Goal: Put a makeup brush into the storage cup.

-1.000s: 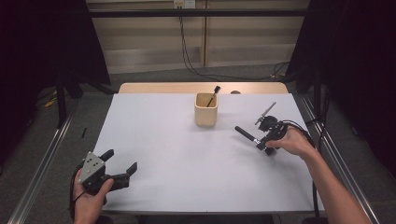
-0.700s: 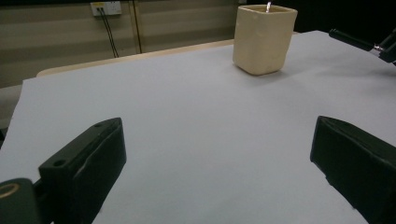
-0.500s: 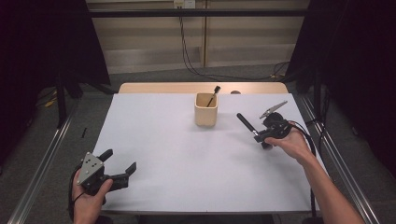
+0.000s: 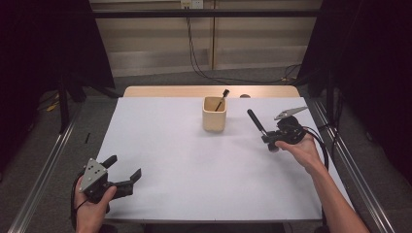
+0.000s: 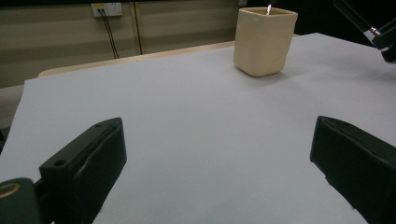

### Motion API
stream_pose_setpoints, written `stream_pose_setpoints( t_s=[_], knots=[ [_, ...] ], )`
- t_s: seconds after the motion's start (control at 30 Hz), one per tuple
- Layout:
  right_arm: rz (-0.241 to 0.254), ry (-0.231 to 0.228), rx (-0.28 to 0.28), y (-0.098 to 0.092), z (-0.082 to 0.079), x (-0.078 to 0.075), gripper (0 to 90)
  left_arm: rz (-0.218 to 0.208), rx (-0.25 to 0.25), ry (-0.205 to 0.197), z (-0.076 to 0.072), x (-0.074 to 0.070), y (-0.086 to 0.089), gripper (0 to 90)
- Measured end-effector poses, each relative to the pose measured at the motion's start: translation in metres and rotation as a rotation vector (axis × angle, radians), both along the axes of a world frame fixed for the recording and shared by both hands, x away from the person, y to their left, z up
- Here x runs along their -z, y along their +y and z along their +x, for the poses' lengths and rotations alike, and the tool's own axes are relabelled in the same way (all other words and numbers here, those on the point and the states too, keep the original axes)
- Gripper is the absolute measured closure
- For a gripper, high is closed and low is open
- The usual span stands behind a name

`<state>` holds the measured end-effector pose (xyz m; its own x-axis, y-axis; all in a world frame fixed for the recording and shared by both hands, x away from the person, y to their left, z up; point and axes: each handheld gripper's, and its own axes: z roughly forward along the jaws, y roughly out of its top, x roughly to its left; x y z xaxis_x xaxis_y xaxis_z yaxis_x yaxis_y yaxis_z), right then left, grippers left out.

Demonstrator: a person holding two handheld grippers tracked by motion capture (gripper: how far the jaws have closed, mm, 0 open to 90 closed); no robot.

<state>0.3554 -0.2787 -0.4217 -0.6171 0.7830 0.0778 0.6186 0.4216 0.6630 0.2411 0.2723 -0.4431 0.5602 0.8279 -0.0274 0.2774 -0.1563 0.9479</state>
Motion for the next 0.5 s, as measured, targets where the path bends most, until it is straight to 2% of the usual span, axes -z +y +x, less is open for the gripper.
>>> stream_pose_setpoints(
  t_s=[0.13,0.2,0.33,0.37,0.5],
  knots=[
    [0.045,-0.042,-0.004,0.0008,-0.0024,0.0008,71.5,-0.008,0.002,0.001,-0.0004,-0.0001,-0.0006,3.4],
    [0.070,-0.046,-0.011,0.0013,-0.0026,0.0015,71.6,-0.002,0.010,0.003,-0.0001,-0.0002,-0.0009,3.5],
    [0.104,-0.044,-0.052,0.0038,-0.0043,0.0032,71.5,-0.021,0.012,0.020,-0.0013,-0.0007,-0.0031,3.5],
    [0.101,-0.050,-0.059,0.0040,-0.0052,0.0034,71.5,-0.016,0.019,0.015,-0.0023,-0.0012,-0.0040,3.4],
    [0.137,-0.060,-0.081,0.0027,-0.0098,0.0031,71.5,-0.007,0.038,0.003,-0.0041,-0.0025,-0.0076,3.0]
  ],
)
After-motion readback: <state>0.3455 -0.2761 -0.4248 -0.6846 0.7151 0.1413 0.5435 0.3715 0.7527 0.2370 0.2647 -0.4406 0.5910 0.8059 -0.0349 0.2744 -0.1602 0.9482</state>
